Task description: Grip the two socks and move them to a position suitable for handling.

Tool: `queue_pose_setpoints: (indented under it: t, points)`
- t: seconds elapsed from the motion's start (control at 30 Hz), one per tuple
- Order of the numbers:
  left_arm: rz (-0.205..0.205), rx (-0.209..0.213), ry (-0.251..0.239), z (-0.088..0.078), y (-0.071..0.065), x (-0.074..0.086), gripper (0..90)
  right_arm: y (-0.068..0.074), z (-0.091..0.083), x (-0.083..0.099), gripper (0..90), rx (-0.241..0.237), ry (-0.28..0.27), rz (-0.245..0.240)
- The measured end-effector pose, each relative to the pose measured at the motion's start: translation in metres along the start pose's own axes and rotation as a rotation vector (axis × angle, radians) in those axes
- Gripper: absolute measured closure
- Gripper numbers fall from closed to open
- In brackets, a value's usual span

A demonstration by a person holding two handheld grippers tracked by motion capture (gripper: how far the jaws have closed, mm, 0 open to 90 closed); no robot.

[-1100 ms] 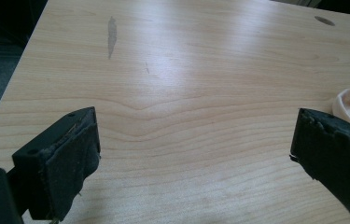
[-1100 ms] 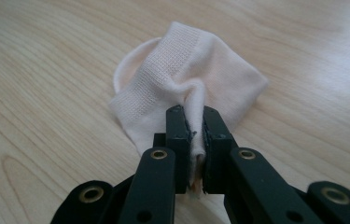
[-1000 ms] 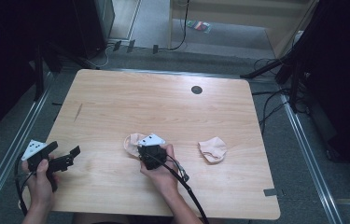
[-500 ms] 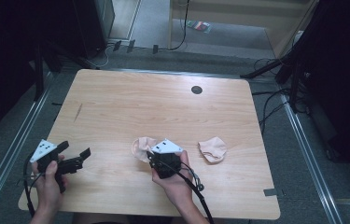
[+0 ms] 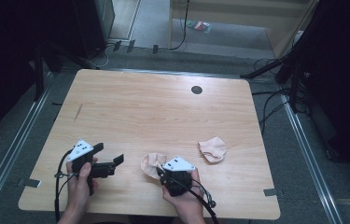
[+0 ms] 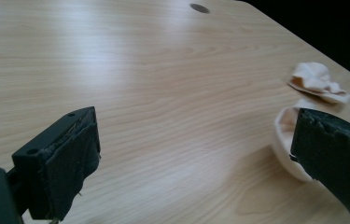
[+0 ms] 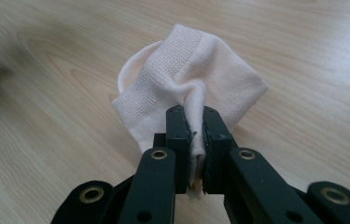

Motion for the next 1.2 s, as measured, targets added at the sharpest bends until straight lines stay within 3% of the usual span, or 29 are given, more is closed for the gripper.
queue_pose_setpoints:
  t: [0.17,0.23,0.3,0.33,0.37,0.43,0.47,0.57,0.6,0.67,0.73,0.77,0.87,1.03,1.2]
  points:
    - [0.049,0.032,0.05,0.009,-0.013,0.02,1.5,0.001,0.002,0.01,85.3,-0.009,0.0,0.03]
    - [0.046,0.053,0.052,0.006,-0.013,0.023,1.5,0.005,0.006,0.013,85.0,-0.002,0.019,-0.012]
    - [0.037,0.061,0.048,0.003,-0.01,0.023,1.5,0.006,0.009,0.015,83.9,0.005,0.019,-0.025]
    - [0.037,0.056,0.047,0.001,-0.007,0.023,1.5,0.005,0.011,0.017,73.5,0.016,0.018,-0.028]
    - [0.037,0.056,0.047,0.001,-0.007,0.023,1.8,0.005,0.011,0.017,73.5,0.016,0.018,-0.028]
    - [0.028,0.043,0.044,0.001,-0.005,0.023,3.7,0.004,0.01,0.016,57.4,0.02,0.012,-0.023]
    - [0.03,0.041,0.048,0.001,-0.006,0.023,5.6,0.002,0.006,0.013,54.2,0.026,-0.014,-0.024]
    - [0.038,0.054,0.056,0.003,-0.009,0.025,6.2,0.003,0.0,0.005,55.7,0.017,-0.053,-0.012]
    - [0.038,0.054,0.056,0.004,-0.011,0.025,10.0,0.011,-0.002,0.001,59.5,-0.016,-0.068,-0.014]
    - [0.048,0.047,0.056,0.006,-0.014,0.025,13.1,0.015,-0.001,0.0,60.3,-0.027,-0.066,-0.025]
    - [0.055,0.049,0.066,0.008,-0.017,0.026,15.3,0.033,0.01,0.004,60.8,-0.057,-0.032,-0.07]
    - [0.055,0.048,0.068,0.008,-0.018,0.026,15.3,0.033,0.01,0.004,60.8,-0.057,-0.032,-0.07]
    - [0.044,0.038,0.074,0.009,-0.018,0.027,21.3,0.045,0.029,0.013,57.6,-0.027,0.014,-0.121]
    - [0.032,0.042,0.07,0.008,-0.015,0.027,24.9,0.044,0.039,0.02,59.5,0.008,0.05,-0.13]
    - [0.028,0.05,0.078,0.01,-0.016,0.028,25.6,0.042,0.04,0.021,75.2,0.065,0.04,-0.175]
Point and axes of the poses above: each handheld gripper's, and its own axes: z roughly forward along the jaws, x roughly out of its underside, y roughly to its left, the point moved 7 cm from there along z, roughly forward along the jaws, and after that the axes turned 5 degrees about -y, right-handed, at the moved point
